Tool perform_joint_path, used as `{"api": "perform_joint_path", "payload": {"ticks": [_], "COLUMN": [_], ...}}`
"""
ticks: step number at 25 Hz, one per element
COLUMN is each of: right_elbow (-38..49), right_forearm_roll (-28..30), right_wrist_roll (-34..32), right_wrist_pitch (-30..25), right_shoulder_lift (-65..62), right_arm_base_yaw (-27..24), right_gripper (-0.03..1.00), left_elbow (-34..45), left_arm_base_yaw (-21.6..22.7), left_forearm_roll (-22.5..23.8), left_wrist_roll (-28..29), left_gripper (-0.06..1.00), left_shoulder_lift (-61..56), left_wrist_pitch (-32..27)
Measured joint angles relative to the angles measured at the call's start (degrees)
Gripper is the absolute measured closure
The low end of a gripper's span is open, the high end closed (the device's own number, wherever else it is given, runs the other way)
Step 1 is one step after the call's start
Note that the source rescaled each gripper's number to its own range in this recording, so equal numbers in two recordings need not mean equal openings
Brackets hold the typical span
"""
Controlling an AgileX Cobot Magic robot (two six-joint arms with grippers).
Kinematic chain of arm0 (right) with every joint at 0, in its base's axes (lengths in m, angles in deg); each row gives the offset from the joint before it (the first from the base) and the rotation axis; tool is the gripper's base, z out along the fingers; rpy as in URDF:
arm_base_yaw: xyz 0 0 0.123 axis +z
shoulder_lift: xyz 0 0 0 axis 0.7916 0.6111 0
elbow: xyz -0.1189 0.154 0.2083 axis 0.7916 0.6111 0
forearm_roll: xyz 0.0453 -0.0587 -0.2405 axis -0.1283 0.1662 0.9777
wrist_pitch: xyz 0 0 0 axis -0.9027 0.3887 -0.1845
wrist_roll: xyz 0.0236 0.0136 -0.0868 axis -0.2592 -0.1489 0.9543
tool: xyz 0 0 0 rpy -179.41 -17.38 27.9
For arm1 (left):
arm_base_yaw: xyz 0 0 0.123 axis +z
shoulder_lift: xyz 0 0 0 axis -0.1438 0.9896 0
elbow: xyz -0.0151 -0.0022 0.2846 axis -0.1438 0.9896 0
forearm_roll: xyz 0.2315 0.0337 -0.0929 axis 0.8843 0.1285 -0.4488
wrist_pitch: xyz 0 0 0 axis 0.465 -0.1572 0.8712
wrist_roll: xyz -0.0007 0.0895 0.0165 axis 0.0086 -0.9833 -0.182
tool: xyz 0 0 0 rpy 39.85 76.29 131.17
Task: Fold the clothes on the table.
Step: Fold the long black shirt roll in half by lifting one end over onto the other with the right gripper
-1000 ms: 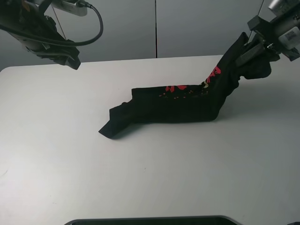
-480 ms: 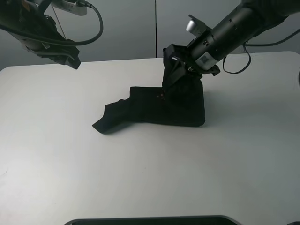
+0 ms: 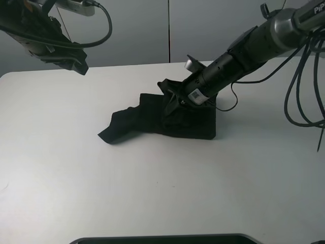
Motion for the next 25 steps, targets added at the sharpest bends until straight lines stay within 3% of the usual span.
{"api": "perform_joint_path", "payload": {"ticks": [4,6,11,15,20,25], "right_elbow": [0.00,0.00,0.00,0.00,0.00,0.00], "right_forearm_roll": [-4.54,-7.55,-19.77,-26.41,-28.11,-27.44], "right_wrist_roll": [3.26,5.98,16.23,23.10,29.40,31.60], "right_wrist_pitch": [-0.03,-1.01,-6.86,-12.17,-18.94,-19.52], "right_shoulder_lift": [0.07,0.07,0.12,0.12,0.12,0.12], "right_arm_base_yaw": [0.00,0.00,0.00,0.40,1.75,1.65], "right_gripper": [0.92,0.87,0.43,0.16,0.12,0.12], "left_elbow": [0.00,0.00,0.00,0.00,0.00,0.00], "left_arm_base_yaw": [0.00,0.00,0.00,0.00,0.00,0.00], "left_forearm_roll": [-0.14,-0.14,-0.14,-0.14,-0.14,-0.14], "left_wrist_roll": [0.00,0.00,0.00,0.00,0.00,0.00], "left_gripper": [0.10,0.10,0.10,0.10,0.10,0.10], "left_shoulder_lift": [0.00,0.00,0.00,0.00,0.00,0.00], "left_wrist_pitch": [0.14,0.14,0.27,0.31,0.57,0.70]}}
